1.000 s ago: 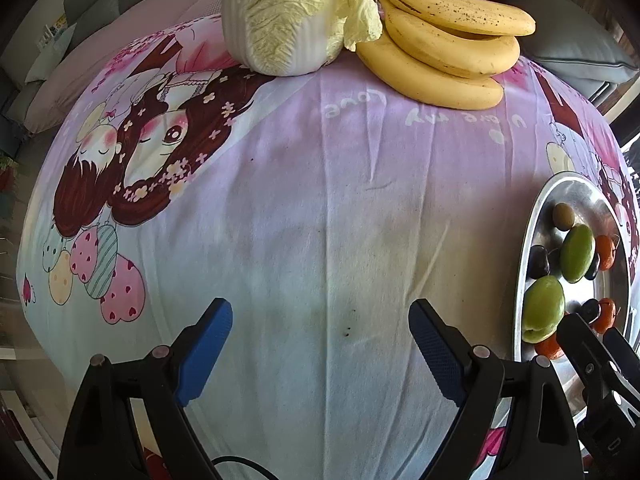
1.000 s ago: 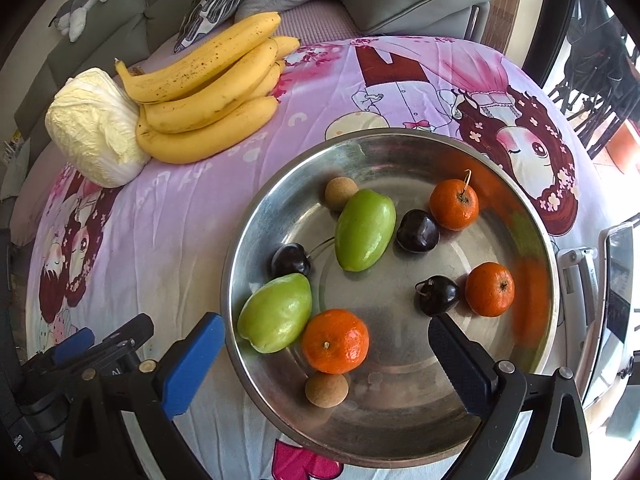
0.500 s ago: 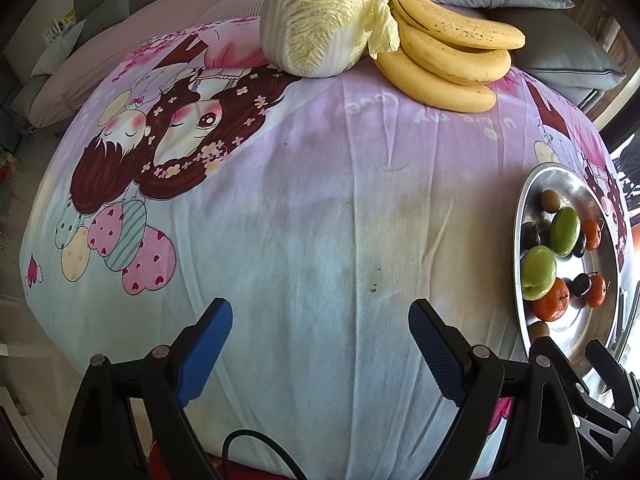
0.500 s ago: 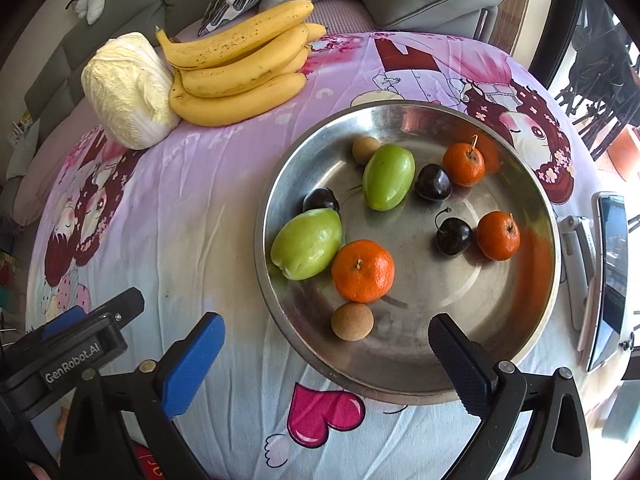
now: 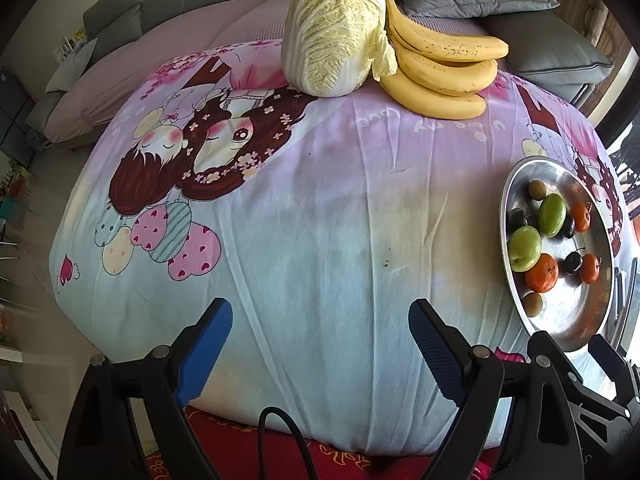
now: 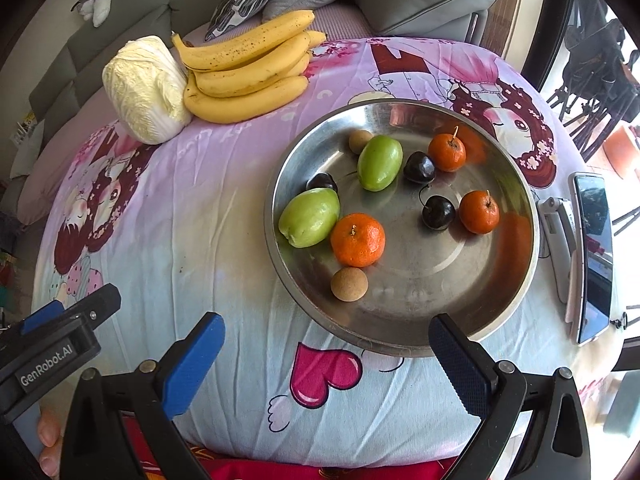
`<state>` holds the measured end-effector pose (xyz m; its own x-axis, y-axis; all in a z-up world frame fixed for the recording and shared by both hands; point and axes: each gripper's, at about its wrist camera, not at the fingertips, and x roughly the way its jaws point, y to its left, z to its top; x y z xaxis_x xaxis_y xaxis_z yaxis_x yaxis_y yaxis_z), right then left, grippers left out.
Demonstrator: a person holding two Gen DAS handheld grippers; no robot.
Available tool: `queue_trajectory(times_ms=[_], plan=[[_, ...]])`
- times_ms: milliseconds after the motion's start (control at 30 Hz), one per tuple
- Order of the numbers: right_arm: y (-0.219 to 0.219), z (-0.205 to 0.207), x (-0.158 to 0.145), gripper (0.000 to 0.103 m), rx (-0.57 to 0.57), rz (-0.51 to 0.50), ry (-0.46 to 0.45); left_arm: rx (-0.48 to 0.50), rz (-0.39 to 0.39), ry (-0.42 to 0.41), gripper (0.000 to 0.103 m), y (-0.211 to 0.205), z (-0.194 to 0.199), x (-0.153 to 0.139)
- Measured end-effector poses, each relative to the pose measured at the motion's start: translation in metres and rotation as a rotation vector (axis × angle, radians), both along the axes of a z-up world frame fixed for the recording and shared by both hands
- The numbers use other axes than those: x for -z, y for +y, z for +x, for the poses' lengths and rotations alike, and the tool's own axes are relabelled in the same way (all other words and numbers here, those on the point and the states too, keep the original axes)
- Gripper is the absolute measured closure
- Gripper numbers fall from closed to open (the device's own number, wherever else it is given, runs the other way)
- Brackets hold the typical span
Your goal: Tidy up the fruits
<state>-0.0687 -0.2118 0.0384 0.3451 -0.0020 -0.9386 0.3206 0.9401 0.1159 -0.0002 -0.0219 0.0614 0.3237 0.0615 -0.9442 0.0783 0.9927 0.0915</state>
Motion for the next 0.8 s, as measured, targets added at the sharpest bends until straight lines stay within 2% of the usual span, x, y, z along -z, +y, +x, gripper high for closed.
queue_trajectory(times_ms=[800], plan=[[0.002, -0.009, 0.003, 0.000, -0.001, -0.019, 0.021, 0.003, -0.010, 0.047, 0.013, 0.002, -0.012, 0.013]])
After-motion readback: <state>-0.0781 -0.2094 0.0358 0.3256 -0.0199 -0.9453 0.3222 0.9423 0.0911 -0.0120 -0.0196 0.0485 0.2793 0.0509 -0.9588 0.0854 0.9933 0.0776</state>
